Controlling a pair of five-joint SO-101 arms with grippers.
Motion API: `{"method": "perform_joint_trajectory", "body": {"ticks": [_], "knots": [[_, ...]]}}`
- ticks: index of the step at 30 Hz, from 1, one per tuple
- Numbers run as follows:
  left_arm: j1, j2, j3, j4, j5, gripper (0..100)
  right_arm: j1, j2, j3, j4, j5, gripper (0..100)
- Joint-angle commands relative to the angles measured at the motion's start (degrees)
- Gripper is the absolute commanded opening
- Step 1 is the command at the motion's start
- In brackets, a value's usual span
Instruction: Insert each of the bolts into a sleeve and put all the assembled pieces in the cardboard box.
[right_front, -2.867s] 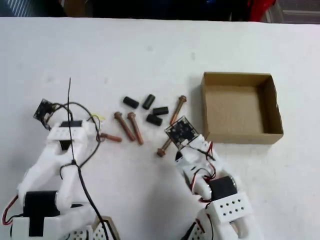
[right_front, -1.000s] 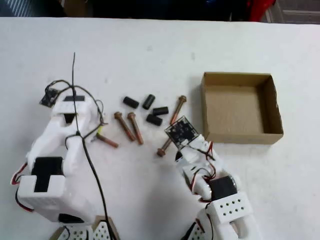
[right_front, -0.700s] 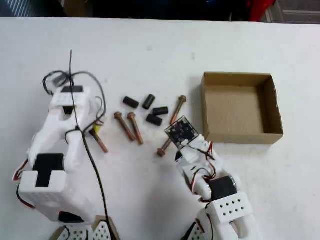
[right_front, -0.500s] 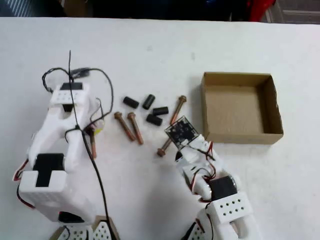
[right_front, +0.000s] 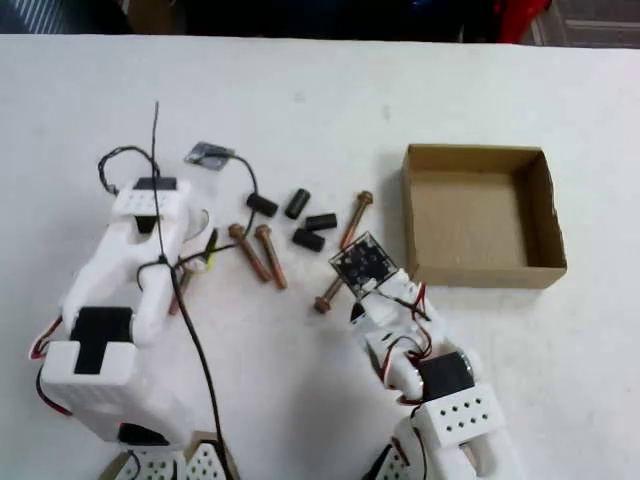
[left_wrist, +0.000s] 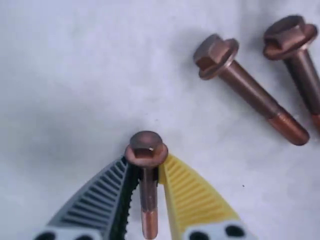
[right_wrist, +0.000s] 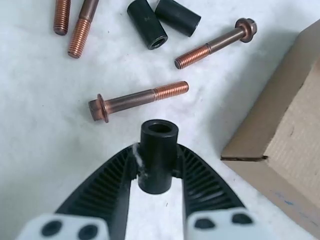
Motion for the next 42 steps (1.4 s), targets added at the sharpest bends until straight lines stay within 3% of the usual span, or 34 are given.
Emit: {"method": "perform_joint_trajectory", "body": {"ticks": [1, 9, 13, 17, 26, 29, 34, 42], "knots": [[1.10, -1.10, -1.05, -1.05, -0.88, 2, 0.13, -1.36, 0.00, -1.89, 0.26, 1.7], [1.10, -1.19, -6.15, 7.21, -0.97, 2, 0.13, -1.36, 7.21, -21.23, 0.26, 1.7], [1.71, -1.19, -7.82, 9.76, -1.05, 2, 0.13, -1.36, 7.82, -25.01, 0.26, 1.7], [2.42, -4.18, -6.15, 9.49, -1.14, 2, -2.68, -1.36, 7.82, -25.89, 0.26, 1.7], [4.97, -30.29, 10.02, 5.63, -1.14, 2, -12.97, -1.36, 7.21, -25.89, 0.26, 1.7], [4.88, -36.79, 12.66, 5.71, -1.14, 2, -13.76, -1.36, 5.71, -25.71, 0.09, 1.6], [4.35, -44.35, 16.09, 5.71, -1.14, 2, -13.76, -1.36, 3.16, -25.45, -7.47, 1.6], [2.15, -54.55, 17.76, 6.51, -1.05, 2, -13.85, -2.24, 0.88, -25.36, -8.26, 1.6]]}}
